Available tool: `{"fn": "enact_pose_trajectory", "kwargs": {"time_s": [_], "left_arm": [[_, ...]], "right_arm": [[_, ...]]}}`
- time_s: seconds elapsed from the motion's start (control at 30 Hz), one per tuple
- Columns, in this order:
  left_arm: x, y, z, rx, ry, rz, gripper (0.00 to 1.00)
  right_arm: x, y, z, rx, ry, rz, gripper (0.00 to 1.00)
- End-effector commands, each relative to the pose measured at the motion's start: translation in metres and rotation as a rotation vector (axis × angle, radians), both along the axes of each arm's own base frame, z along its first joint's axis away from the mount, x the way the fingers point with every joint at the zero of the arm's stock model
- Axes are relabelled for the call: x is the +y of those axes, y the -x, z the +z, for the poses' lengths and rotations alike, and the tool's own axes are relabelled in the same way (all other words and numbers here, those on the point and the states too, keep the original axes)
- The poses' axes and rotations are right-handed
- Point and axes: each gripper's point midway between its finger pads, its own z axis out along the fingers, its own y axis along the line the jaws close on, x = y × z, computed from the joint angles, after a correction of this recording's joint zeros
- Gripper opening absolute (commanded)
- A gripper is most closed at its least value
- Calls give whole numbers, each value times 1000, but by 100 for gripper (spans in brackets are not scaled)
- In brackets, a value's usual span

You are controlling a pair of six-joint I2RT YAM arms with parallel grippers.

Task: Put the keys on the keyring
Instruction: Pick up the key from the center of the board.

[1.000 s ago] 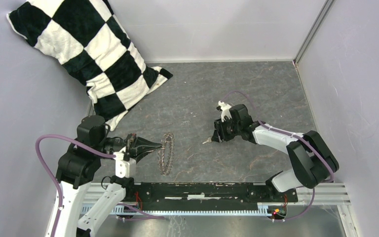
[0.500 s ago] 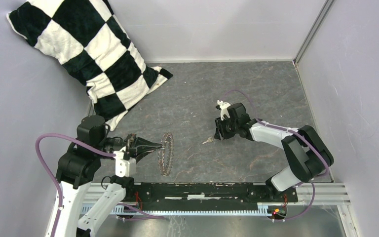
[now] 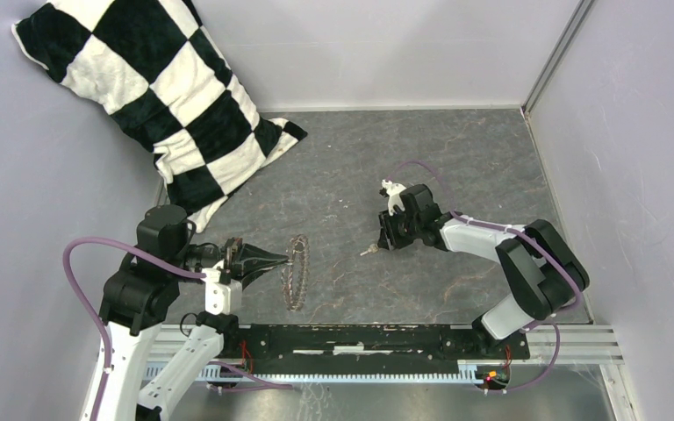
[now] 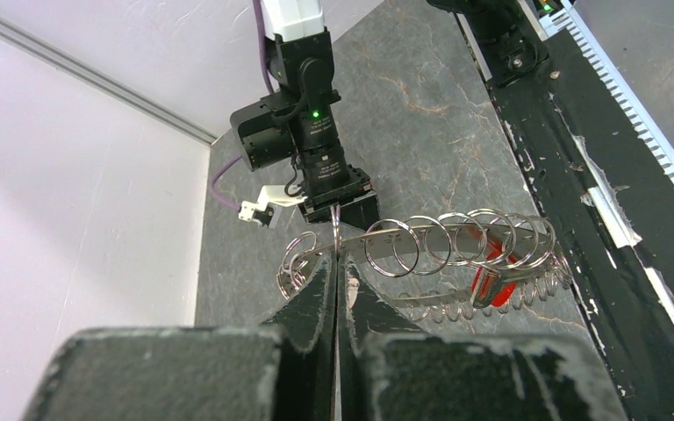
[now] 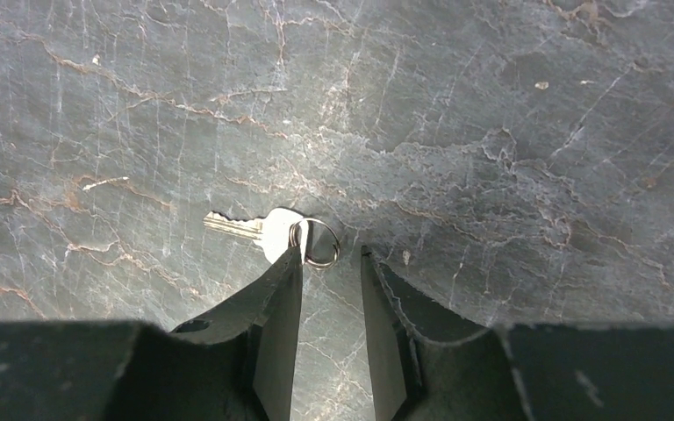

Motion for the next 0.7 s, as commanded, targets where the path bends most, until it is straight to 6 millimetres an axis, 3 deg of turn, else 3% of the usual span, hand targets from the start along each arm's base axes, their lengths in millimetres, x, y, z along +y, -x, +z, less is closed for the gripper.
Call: {"fn": "enact_pose_trajectory", "kwargs": {"time_s": [0.0,0.17,0.27,0.4,0.5,0.67], "left_arm": [[0,6,13,-33,25,-8,2],[1,5,14,-37,23,-4,2],[1,5,13,-33,23,-4,2],[1,7,13,-26,26,-7,2],[1,10,11,-17,28,-10,2],[0,15,8,12,36,-22,2]], "right_arm": [[8,-8,3,-17,-17,0,37],[12,-6,0,-20,-15,10,33],[14,-5,-1,-23,-10,20,25],[19,-8,5,-42,-10,37,1],[23,-17,24,-107,-5,63,0],[43,-25,84,-314,-18,208,1]]}}
